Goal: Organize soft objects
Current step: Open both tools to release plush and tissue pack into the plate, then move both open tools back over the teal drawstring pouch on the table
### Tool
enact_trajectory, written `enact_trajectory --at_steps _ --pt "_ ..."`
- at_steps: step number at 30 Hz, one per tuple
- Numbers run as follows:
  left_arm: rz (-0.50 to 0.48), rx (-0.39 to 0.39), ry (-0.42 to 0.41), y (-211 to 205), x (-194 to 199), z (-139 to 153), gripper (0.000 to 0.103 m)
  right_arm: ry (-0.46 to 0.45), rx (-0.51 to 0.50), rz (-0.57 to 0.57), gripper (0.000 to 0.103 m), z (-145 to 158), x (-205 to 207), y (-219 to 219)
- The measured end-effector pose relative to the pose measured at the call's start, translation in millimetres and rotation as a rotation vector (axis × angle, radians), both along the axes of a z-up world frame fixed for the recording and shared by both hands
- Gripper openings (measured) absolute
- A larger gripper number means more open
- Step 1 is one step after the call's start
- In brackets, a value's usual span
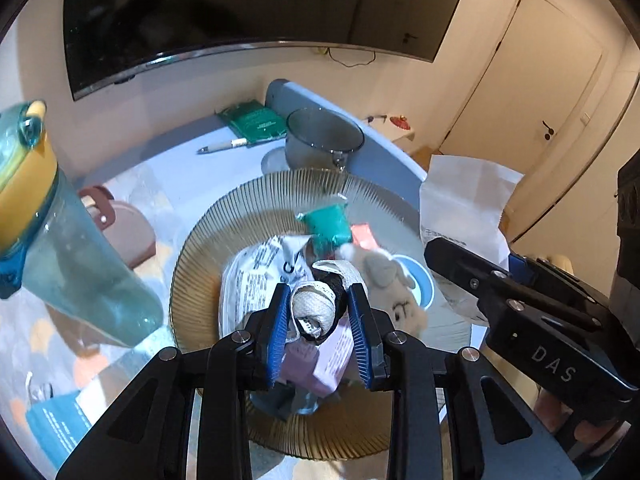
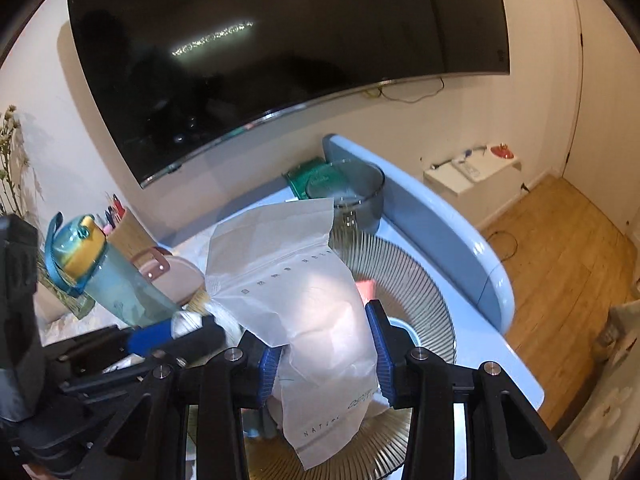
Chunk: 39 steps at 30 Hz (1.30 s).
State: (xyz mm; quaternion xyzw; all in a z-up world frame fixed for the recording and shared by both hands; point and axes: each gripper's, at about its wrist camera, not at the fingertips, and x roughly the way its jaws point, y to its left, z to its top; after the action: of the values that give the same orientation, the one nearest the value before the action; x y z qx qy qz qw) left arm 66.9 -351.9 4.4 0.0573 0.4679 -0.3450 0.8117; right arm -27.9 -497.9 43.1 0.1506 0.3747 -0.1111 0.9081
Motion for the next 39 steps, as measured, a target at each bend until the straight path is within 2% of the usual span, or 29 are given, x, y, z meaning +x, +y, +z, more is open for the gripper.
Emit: enact_trajectory --at_steps 5,7,10,11,14,18,21,27,31,34,37,39 --pt "-0.016 -0.006 -0.002 3.3 -3.2 3.5 0.028 0.002 0.029 -0.008 0.04 -8.0 -2.0 0.1" --pt "-0.034 -0.019 0.039 2.9 -2.5 2.3 0.035 -0.003 0.044 -0.006 0.04 -10.2 -1.5 -1.8" --pt "-0.034 -0.039 0.072 5.4 -3.0 4.9 0.038 -0.005 0.064 -0.012 0.045 -9.6 -3.6 -1.8" --pt "-0.034 -0.046 0.077 7.0 -4.0 5.7 0.043 -0.004 0.061 -0.025 0.049 -8.9 -4.8 -2.0" --pt "-0.027 -0.081 0.062 16.4 -8.7 11.8 0.066 -0.02 0.076 -0.04 0.051 -5.6 -9.0 -2.3" --pt "-0.024 -0.163 0.013 41.2 -17.1 31.1 0.077 -0.025 0.073 -0.038 0.051 -2.7 -11.5 4.6" --pt "-0.004 -0.203 -0.015 62.2 -17.7 43.3 0.08 -0.035 0.08 -0.014 0.052 -0.6 -11.4 17.7" --pt "0.137 -0.246 -0.062 133.8 -12.2 60.2 0.08 -0.128 0.081 0.064 0.052 21.2 -10.1 58.5" --pt "0.27 -0.223 -0.093 201.7 -9.6 62.9 0.08 -0.196 0.07 0.224 0.058 40.6 -6.9 105.3" --pt "0.387 -0.209 -0.092 256.3 -7.5 57.8 0.08 -0.186 0.052 0.361 0.058 44.3 0.0 149.3" --pt "0.519 -0.21 -0.056 310.1 -4.6 45.6 0.08 -0.158 0.054 0.466 0.059 38.5 9.4 191.7" --pt "0.587 -0.195 -0.035 335.9 -3.0 35.6 0.08 -0.113 0.067 0.551 0.064 27.5 17.2 221.7"
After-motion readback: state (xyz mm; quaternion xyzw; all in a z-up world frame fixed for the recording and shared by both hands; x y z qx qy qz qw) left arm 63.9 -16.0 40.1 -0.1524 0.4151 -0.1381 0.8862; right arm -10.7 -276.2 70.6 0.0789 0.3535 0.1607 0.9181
